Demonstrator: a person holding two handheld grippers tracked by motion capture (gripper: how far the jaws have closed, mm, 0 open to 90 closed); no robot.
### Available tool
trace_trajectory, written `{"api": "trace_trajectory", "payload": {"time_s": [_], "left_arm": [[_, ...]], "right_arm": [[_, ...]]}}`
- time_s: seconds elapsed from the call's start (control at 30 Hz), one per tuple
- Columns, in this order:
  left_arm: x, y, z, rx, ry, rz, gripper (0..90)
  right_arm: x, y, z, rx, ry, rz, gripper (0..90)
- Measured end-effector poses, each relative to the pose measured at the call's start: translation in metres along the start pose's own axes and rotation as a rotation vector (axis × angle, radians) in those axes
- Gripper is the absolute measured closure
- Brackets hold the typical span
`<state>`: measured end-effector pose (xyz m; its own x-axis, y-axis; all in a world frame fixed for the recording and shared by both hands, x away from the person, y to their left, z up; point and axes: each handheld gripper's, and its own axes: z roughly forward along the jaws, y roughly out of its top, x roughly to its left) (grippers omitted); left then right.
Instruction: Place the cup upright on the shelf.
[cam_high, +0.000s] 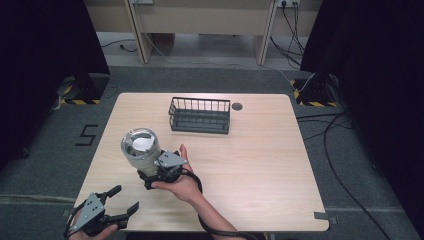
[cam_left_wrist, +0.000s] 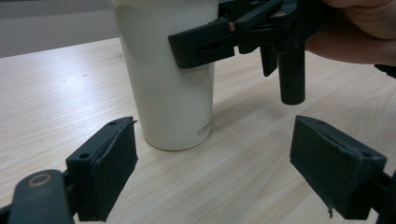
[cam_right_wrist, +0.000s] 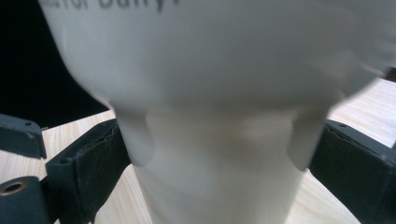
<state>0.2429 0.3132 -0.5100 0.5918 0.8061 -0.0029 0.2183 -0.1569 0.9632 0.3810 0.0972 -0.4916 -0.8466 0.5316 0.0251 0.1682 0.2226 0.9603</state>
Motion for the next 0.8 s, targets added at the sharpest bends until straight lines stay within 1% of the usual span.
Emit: {"api": "trace_trajectory", "payload": {"time_s": [0.23,0.37,0.43,0.57,0.67,0.8], "left_arm": [[0.000,0.000,0.000,-0.002,-0.003,-0.001,14.1],[0.000,0.000,0.000,-0.003,-0.005,-0.001,14.2],[0.000,0.000,0.000,-0.004,-0.006,-0.002,14.1],[0.000,0.000,0.000,-0.003,-0.008,-0.002,14.2],[0.000,0.000,0.000,-0.003,-0.009,-0.001,14.2],[0.001,0.000,0.000,-0.004,-0.008,-0.005,14.2]], "right_arm": [[0.000,-0.001,0.010,-0.015,-0.001,-0.014,7.0],[-0.001,-0.002,0.015,-0.023,0.002,-0.011,8.1],[-0.001,-0.002,0.015,-0.025,0.004,-0.015,8.5],[-0.003,-0.002,0.016,-0.036,0.023,-0.025,9.3],[-0.003,-0.003,0.016,-0.044,0.024,-0.032,9.7],[-0.003,-0.002,0.016,-0.043,0.027,-0.029,9.8]]}}
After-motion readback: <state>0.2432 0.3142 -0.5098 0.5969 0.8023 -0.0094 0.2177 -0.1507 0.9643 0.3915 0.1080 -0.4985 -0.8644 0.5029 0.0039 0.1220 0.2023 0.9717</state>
